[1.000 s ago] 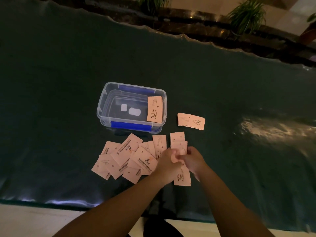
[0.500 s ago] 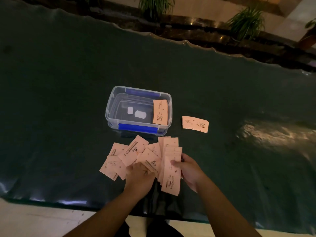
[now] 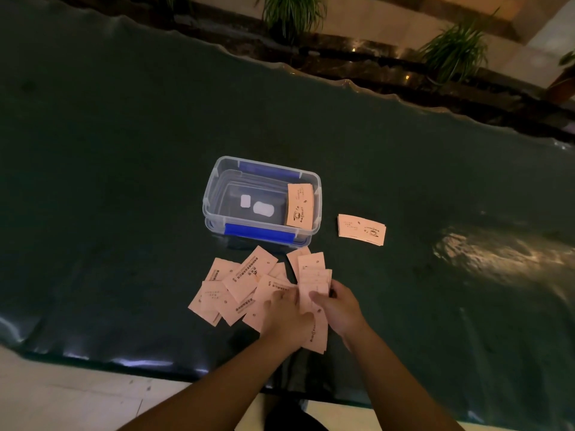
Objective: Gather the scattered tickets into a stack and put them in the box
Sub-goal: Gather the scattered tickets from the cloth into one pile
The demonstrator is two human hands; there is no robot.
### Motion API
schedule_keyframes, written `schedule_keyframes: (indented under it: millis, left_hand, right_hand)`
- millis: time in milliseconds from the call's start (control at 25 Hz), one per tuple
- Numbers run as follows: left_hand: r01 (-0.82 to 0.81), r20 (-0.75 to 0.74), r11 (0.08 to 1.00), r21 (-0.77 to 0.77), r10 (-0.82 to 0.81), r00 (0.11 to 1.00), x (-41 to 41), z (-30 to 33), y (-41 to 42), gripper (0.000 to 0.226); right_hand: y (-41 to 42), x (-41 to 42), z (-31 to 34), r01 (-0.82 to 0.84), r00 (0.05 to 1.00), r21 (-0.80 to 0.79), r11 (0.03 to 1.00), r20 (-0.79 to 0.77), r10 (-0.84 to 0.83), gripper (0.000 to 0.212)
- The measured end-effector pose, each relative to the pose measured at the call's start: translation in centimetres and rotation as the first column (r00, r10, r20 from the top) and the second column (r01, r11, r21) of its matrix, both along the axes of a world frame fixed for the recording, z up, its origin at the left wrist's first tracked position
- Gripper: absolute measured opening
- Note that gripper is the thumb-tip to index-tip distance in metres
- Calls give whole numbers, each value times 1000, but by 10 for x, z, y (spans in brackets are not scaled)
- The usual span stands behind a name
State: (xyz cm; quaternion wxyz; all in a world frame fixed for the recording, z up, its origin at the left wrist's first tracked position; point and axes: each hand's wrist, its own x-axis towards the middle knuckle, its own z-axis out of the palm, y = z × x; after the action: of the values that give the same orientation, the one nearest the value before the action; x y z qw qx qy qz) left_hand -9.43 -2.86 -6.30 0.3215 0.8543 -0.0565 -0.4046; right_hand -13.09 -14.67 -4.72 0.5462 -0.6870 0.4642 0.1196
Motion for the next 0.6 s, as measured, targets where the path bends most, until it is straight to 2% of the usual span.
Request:
schedule_keyframes:
  millis: [160, 280, 400, 520, 600]
  left_hand:
    - [34, 40, 999, 33, -36, 999, -2, -5, -14, 43]
    - [56, -2, 998, -18, -56, 998, -4, -3, -17, 41]
    - [46, -48, 996, -76, -50, 998, -11, -6, -15, 55]
    - [17, -106, 987, -158, -35, 994, -15, -5, -8, 61]
    - [17, -114, 978, -208, -42, 993, -12, -4, -5, 61]
  right_hand:
    - [-10, 1, 5, 23, 1000, 15, 1000, -22, -22, 42]
    - [-15, 1, 1, 13, 1000, -14, 1000, -20, -13, 51]
    - [-17, 0, -4, -9, 999, -31, 999, -31, 8, 64]
    - [-19, -4, -7, 5, 998, -17, 1000, -67, -7, 60]
    - [-20, -7, -9, 36, 995, 25, 999, -91, -34, 48]
